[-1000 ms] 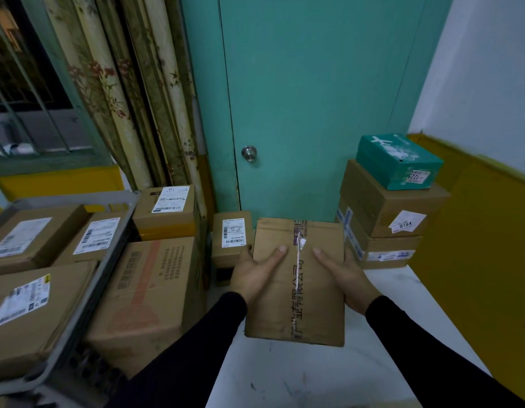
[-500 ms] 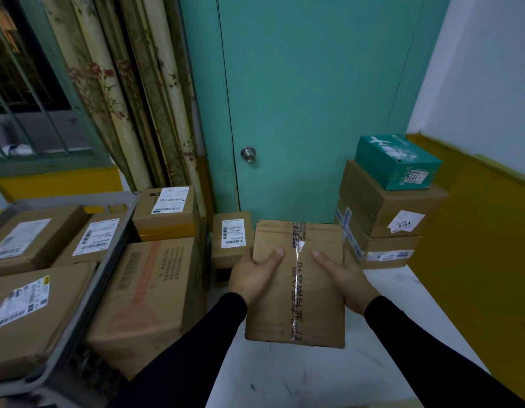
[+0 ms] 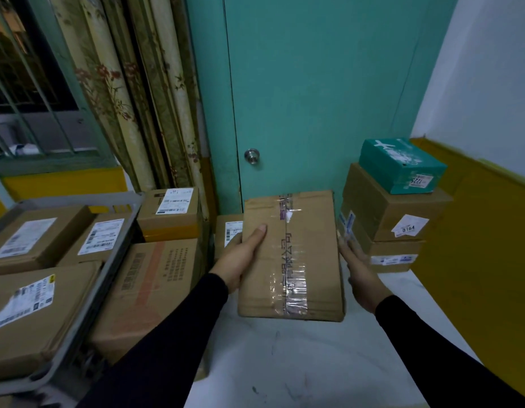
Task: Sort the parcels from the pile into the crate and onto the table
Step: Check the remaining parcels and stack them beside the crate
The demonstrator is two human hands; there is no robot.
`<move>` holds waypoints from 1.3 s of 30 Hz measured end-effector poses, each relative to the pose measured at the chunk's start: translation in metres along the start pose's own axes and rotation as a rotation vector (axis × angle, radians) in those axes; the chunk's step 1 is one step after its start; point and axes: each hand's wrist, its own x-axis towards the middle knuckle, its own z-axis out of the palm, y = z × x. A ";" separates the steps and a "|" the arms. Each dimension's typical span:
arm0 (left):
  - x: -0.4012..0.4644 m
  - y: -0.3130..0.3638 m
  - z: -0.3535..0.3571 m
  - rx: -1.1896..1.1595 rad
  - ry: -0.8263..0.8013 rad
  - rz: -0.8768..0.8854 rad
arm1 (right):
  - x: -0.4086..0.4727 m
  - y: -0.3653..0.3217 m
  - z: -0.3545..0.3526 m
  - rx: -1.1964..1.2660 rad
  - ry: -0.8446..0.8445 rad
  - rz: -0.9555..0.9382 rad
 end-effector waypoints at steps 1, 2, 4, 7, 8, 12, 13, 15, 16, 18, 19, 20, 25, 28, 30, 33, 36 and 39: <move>-0.002 0.002 -0.001 -0.003 -0.002 0.018 | -0.004 -0.004 0.003 0.014 -0.038 0.057; -0.003 0.002 0.000 -0.002 0.009 0.042 | -0.004 -0.005 0.005 0.018 -0.061 0.090; -0.005 0.002 0.001 0.065 0.090 0.104 | -0.005 -0.007 0.005 0.018 -0.114 0.138; -0.006 -0.001 0.000 0.324 0.300 0.232 | -0.003 -0.005 -0.003 0.057 -0.117 0.224; -0.007 -0.002 0.000 0.394 0.348 0.254 | -0.003 -0.005 -0.007 0.099 -0.131 0.257; -0.004 -0.011 0.005 0.478 0.351 0.238 | -0.007 -0.002 -0.018 0.168 -0.168 0.388; -0.001 -0.015 0.009 0.474 0.288 0.208 | -0.009 -0.002 -0.019 0.193 -0.178 0.397; 0.000 -0.021 0.021 0.462 0.151 0.129 | -0.008 -0.002 -0.022 0.215 -0.180 0.399; 0.004 -0.027 0.024 0.455 0.112 0.110 | -0.007 -0.002 -0.024 0.212 -0.166 0.404; 0.000 -0.028 0.034 0.446 0.048 0.115 | -0.006 -0.001 -0.025 0.235 -0.146 0.405; -0.004 -0.025 0.039 0.437 0.024 0.145 | -0.004 0.000 -0.027 0.248 -0.137 0.401; -0.008 -0.022 0.044 0.429 -0.003 0.170 | -0.003 0.001 -0.028 0.259 -0.123 0.387; -0.008 -0.012 0.056 0.116 -0.189 0.084 | 0.000 -0.009 -0.029 0.219 -0.081 0.284; -0.003 -0.014 0.053 0.047 -0.234 0.009 | 0.005 -0.015 -0.030 0.153 -0.088 0.256; 0.000 -0.017 0.049 -0.018 -0.237 -0.068 | 0.007 -0.017 -0.032 0.140 -0.126 0.234; -0.001 -0.021 0.046 -0.081 -0.242 -0.143 | 0.003 -0.019 -0.028 0.094 -0.187 0.169; -0.003 -0.025 0.043 -0.081 -0.198 -0.139 | 0.004 -0.014 -0.021 0.023 -0.181 0.106; 0.000 -0.030 0.038 -0.058 -0.178 -0.101 | 0.002 -0.012 -0.016 0.004 -0.163 0.089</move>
